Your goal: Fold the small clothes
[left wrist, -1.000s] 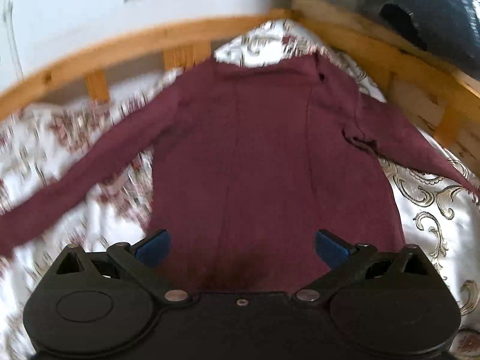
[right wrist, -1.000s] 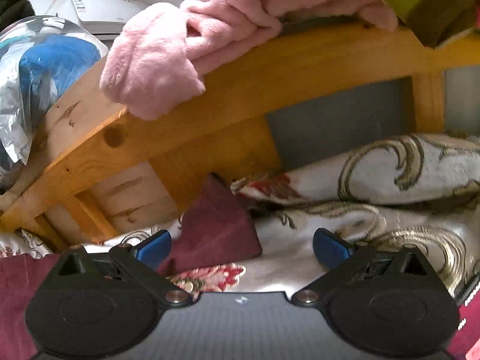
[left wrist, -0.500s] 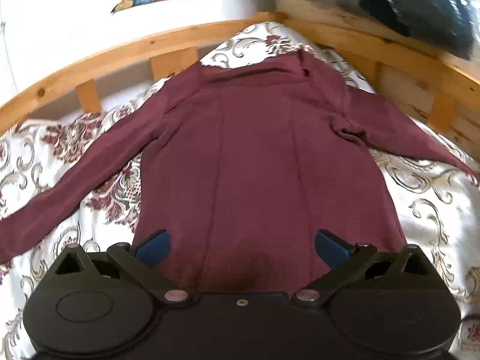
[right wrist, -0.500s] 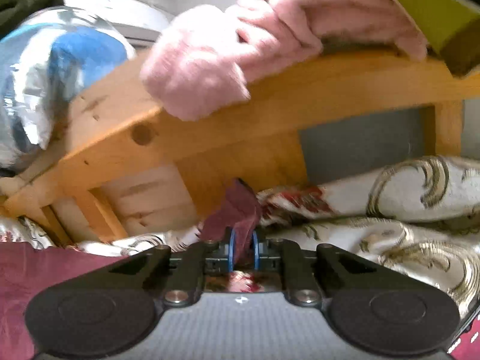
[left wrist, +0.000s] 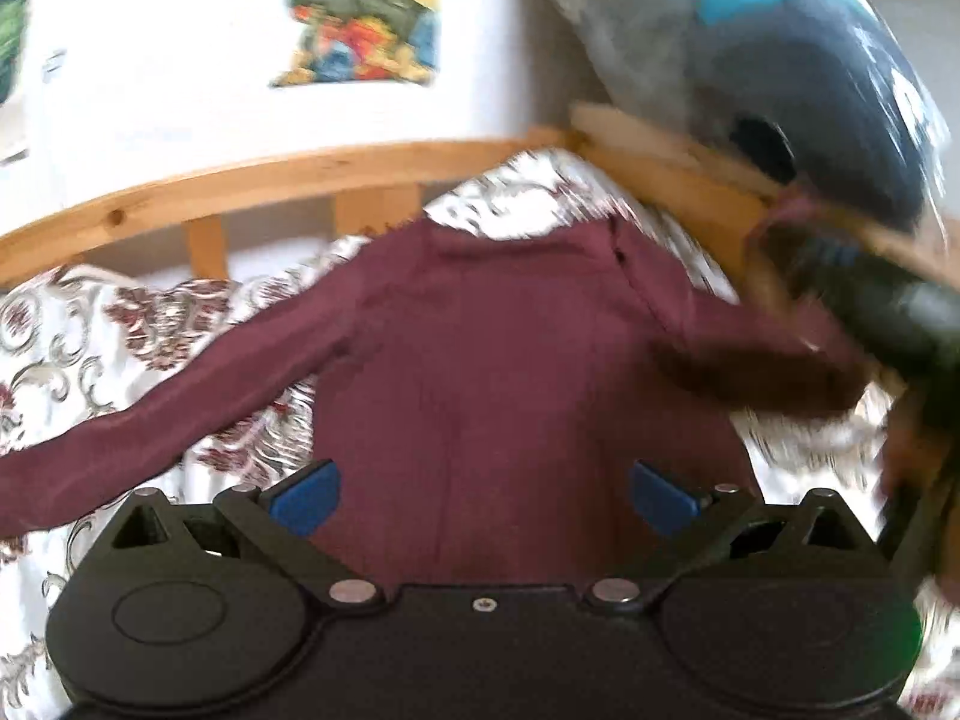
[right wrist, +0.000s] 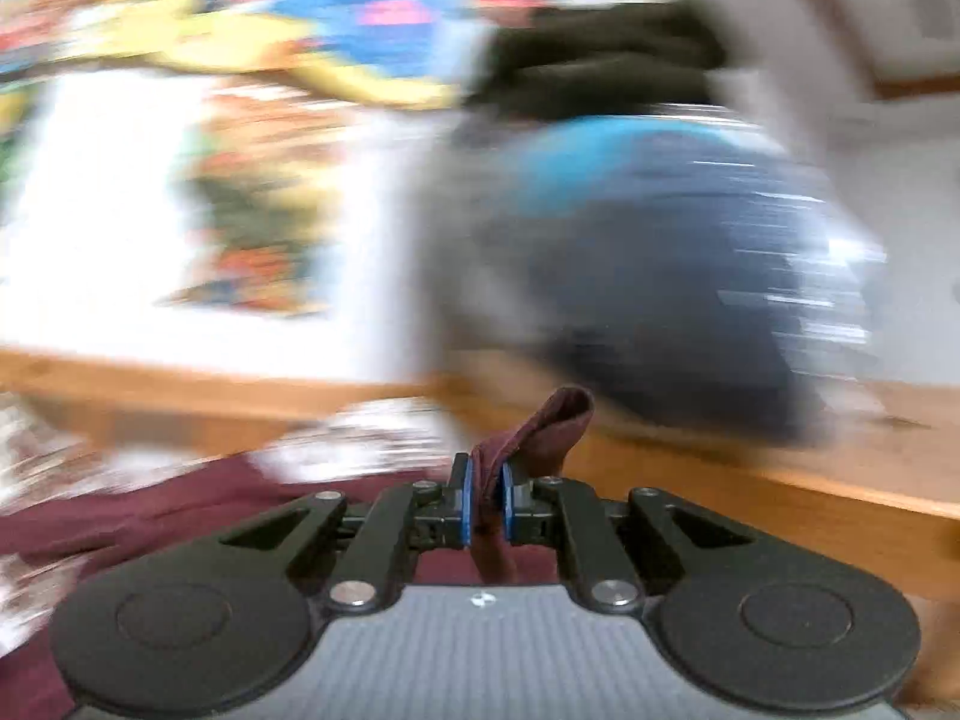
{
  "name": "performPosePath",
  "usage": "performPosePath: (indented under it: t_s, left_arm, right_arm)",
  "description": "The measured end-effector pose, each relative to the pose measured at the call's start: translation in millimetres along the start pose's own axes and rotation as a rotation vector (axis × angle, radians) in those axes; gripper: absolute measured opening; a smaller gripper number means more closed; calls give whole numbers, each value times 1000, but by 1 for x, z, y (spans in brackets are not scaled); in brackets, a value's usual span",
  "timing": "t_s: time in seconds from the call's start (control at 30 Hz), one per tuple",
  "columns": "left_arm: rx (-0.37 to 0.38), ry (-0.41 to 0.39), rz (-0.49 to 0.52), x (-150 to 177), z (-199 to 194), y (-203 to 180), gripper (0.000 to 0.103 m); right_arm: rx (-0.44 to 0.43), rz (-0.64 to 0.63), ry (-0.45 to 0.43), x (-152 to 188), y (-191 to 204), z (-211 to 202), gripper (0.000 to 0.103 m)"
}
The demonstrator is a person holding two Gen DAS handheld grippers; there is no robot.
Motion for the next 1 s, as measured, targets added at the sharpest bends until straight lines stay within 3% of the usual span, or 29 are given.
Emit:
performPosePath:
  t_s: [0.13,0.37,0.53,0.7,0.77,0.93,1.0]
  left_arm:
    - [-41,-73,-131,-9,-5,23,102]
    - [-148,-128,-215,-16,-9,45,102]
    - [-172,-113,-227,-16,-12,48,102]
    - [-163,-100,-188,-11,-16,40,102]
    - [-150,-99,-150,-10,-16,31,102]
    - [-162,-129,-101,-13,-18,20,102]
    - [-181,-134,-121,-13,-16,22,102]
  right_arm:
    - [-209,-46,60,20,50,3,11]
    - [-440,-99,192,49,100,-17,11]
    - [-523,-113,263,55,118,-34,12]
    - [-530,-69,357,63,123,-38,14]
    - [-532,-24,394,68,122,-35,20]
    - [-478,94,423,68,100,-25,71]
    - [-407,131,409,65,80,-20,81]
Point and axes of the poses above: each gripper's, at about its wrist camera, not at the fingertips, and z roughly the way its jaws point, y to its left, x to its underside, the point moved 3 cm from there along z, roughly the way its jaws point, and after that the axes turned 3 degrees about -y, right-handed, at the moved point
